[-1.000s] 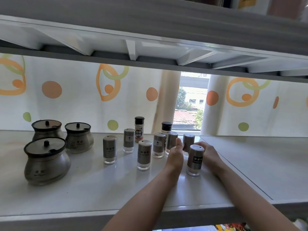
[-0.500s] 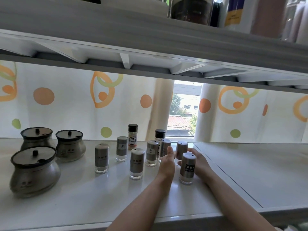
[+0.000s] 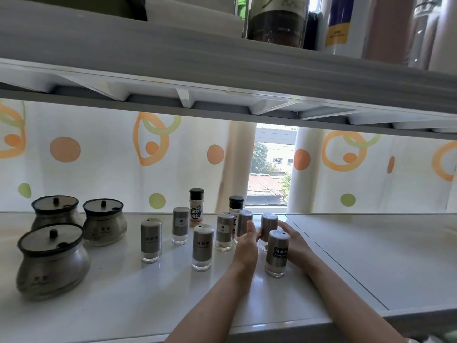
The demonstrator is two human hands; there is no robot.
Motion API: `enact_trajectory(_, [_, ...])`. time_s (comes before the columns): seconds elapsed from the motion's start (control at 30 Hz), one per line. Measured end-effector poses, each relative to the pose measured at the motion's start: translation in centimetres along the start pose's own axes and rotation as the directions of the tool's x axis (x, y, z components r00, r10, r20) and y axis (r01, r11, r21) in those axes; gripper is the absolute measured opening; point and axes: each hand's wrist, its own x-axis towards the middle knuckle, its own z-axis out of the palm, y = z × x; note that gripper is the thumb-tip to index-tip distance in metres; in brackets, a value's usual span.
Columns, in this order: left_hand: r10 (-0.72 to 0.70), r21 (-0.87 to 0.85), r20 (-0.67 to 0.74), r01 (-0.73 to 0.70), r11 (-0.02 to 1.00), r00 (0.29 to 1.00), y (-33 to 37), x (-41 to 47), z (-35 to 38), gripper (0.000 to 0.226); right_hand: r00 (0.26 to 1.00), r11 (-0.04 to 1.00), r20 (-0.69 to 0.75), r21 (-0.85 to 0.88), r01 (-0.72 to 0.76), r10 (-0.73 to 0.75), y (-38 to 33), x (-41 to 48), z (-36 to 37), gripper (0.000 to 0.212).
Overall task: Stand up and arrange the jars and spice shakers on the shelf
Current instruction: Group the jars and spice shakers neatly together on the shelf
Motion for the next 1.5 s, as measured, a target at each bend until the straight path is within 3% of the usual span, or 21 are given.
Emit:
enact_trajectory(0.43, [-0.047, -0.015, 0.0, 0.047, 0.999, 0.999, -0.1, 0.2, 0.0, 0.063, 0.999, 0.998, -0.023, 0.034, -0.043, 0.044, 1.1, 0.8, 0.5, 0.027])
enact_trajectory(0.6, [-0.047, -0.005, 0.007, 0.047, 0.999, 0.999, 0.2, 0.1, 0.0, 0.063, 0.997, 0.987, -0.021, 0.147, -0.065, 0.069, 0.8, 0.6, 0.8, 0.038])
enact_trajectory(0.7, [-0.065, -0.007, -0.009, 0.065, 0.998, 0.998, 0.3, -0.1, -0.2, 0.064, 0.997, 0.983, -0.017, 0.17, -0.068, 0.072, -0.1, 0.2, 1.0, 0.025])
enact_trajectory(0.87, [-0.088, -0.011, -0.015, 0.088, 0.996, 0.996, 0.3, -0.1, -0.3, 0.067, 0.997, 0.981, -0.017, 0.181, -0.07, 0.075, -0.7, -0.2, 0.9, 0.029])
enact_trajectory(1.0, [-0.103, -0.019, -0.017, 0.102, 0.995, 0.995, 0.3, -0.1, -0.2, 0.067, 0.998, 0.985, -0.005, 0.161, -0.064, 0.065, -0.6, -0.2, 0.5, 0.053])
enact_trajectory(1.17, [-0.102, -0.014, -0.029, 0.101, 0.995, 0.994, 0.6, -0.1, -0.1, 0.064, 0.998, 0.992, -0.013, 0.113, -0.06, 0.062, -0.6, -0.2, 0.3, 0.046])
enact_trajectory(1.27, [-0.106, -0.016, -0.034, 0.105, 0.994, 0.994, 0.9, -0.3, 0.0, 0.063, 0.997, 0.991, -0.016, 0.117, -0.07, 0.072, -0.6, -0.2, 0.3, 0.029])
enact_trajectory(1.4, [-0.105, 0.008, -0.055, 0.106, 0.994, 0.993, 1.6, -0.9, 0.0, 0.062, 0.995, 0.987, -0.014, 0.123, -0.099, 0.102, -0.4, 0.0, 0.3, 0.046])
enact_trajectory(1.5, [-0.097, 0.062, -0.055, 0.101, 0.993, 0.994, 2.3, -1.9, 0.1, 0.061, 0.997, 0.993, 0.004, 0.096, -0.075, 0.075, -0.9, -0.4, 0.1, 0.04])
